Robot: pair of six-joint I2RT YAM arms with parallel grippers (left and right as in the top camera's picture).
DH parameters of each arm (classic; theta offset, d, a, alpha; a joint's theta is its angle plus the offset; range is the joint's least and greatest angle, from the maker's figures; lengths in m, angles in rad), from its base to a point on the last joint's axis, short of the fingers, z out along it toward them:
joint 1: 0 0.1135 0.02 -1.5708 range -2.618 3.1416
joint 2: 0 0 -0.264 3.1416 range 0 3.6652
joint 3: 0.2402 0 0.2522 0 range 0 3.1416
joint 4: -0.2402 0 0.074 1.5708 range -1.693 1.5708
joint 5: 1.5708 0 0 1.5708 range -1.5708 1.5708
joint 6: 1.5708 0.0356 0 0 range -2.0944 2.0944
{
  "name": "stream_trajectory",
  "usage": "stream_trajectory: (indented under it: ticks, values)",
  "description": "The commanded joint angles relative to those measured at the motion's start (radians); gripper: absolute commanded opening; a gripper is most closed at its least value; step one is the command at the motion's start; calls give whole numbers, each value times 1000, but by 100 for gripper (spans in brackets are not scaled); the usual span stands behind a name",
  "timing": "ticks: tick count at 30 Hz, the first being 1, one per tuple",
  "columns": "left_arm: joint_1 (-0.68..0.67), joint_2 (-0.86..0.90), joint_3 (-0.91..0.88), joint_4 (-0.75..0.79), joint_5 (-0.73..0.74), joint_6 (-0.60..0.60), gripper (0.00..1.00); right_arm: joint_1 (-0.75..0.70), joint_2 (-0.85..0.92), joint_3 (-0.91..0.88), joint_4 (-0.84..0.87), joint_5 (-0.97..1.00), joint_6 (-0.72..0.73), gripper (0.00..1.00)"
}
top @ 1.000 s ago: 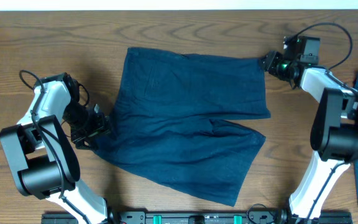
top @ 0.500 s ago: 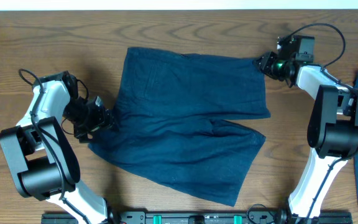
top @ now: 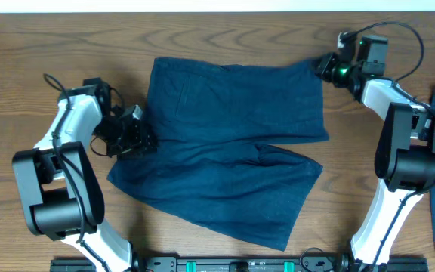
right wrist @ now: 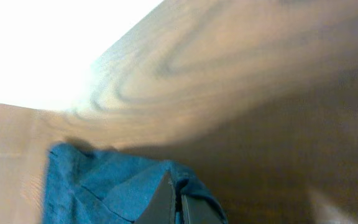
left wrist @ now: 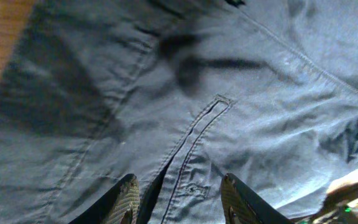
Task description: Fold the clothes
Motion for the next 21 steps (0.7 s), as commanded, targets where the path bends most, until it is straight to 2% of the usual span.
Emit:
stream_trajectory:
  ticks: [1, 3, 4, 5, 6, 9, 13, 16, 21]
  values:
    - [-25, -22, -18, 2, -69, 14, 45, -32, 8, 5, 47, -29, 101, 1]
    - [-36, -22, -19, 5, -72, 15, 44, -32, 8, 5, 48, 44, 101, 4]
    - [-39, -22, -19, 6, -72, 14, 45, -31, 8, 4, 43, 85, 101, 10]
    - [-42, -22, -19, 9, -72, 14, 45, -29, 8, 4, 39, 122, 101, 24]
    - [-44, -22, -19, 10, -72, 14, 45, -26, 8, 4, 35, 154, 101, 29]
    - [-44, -22, -19, 10, -72, 15, 44, -23, 8, 4, 30, 235, 100, 34]
    - [-44, -22, -19, 10, -72, 14, 44, -38, 8, 4, 25, 226, 87, 30]
    - [-44, -22, -19, 10, -72, 15, 45, -51, 8, 4, -19, 109, -7, 43]
    - [-44, -22, -19, 10, -72, 18, 45, -41, 8, 4, -198, 130, -134, 48]
